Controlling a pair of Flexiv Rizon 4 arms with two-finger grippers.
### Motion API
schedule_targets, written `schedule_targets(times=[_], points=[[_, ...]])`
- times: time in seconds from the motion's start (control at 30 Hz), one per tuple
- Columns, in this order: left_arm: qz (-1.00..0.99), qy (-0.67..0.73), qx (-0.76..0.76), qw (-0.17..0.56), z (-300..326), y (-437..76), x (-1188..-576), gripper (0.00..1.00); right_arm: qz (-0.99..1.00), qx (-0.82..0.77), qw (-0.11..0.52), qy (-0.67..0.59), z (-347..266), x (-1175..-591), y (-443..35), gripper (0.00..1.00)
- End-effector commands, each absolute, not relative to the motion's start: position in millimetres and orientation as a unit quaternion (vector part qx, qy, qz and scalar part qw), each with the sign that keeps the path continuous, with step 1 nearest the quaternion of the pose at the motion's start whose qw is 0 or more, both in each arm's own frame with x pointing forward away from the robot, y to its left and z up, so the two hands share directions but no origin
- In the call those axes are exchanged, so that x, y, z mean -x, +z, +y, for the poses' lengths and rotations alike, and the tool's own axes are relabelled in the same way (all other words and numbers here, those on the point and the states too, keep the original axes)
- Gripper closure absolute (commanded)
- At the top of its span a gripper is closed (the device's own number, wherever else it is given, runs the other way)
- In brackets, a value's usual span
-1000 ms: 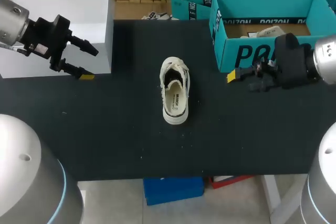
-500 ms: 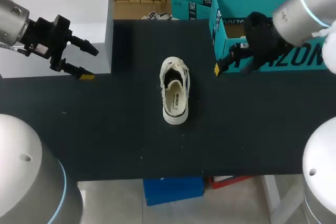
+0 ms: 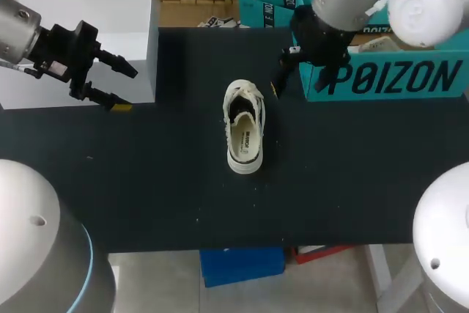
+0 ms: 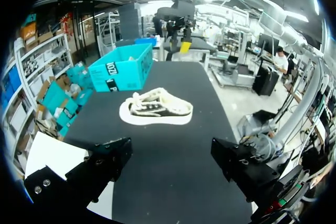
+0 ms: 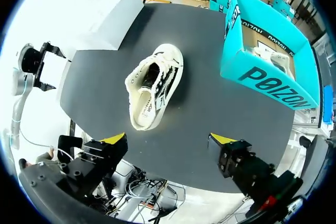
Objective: Take the shoe out of the shoebox, open the shoe tongue, remove and reinsert the insole, then place the shoe into the shoebox
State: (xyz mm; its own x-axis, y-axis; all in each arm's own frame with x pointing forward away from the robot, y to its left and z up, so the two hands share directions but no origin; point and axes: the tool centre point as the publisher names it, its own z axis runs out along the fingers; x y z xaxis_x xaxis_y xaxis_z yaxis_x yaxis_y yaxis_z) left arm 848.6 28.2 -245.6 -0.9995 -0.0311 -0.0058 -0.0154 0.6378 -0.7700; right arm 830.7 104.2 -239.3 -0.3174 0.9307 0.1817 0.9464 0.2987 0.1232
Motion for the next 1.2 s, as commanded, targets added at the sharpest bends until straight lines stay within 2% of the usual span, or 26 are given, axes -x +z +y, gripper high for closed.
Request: schedule_targets(times=[0.03, 0.5, 1.2], points=[[0.905, -0.425, 0.013, 0.011, 28, -247, -848, 0.0, -0.811, 0.58, 0.067, -0.031, 111, -839, -239, 0.0], [0.905, -0.425, 0.013, 0.011, 28, -247, -848, 0.0, -0.826, 0.56, 0.06, -0.009, 134, -852, -246, 0.0], [0.905, -0.425, 0.013, 0.011, 28, -247, -848, 0.0, -0.786, 0.616, 0.047, 0.028, 153, -863, -299, 0.0]])
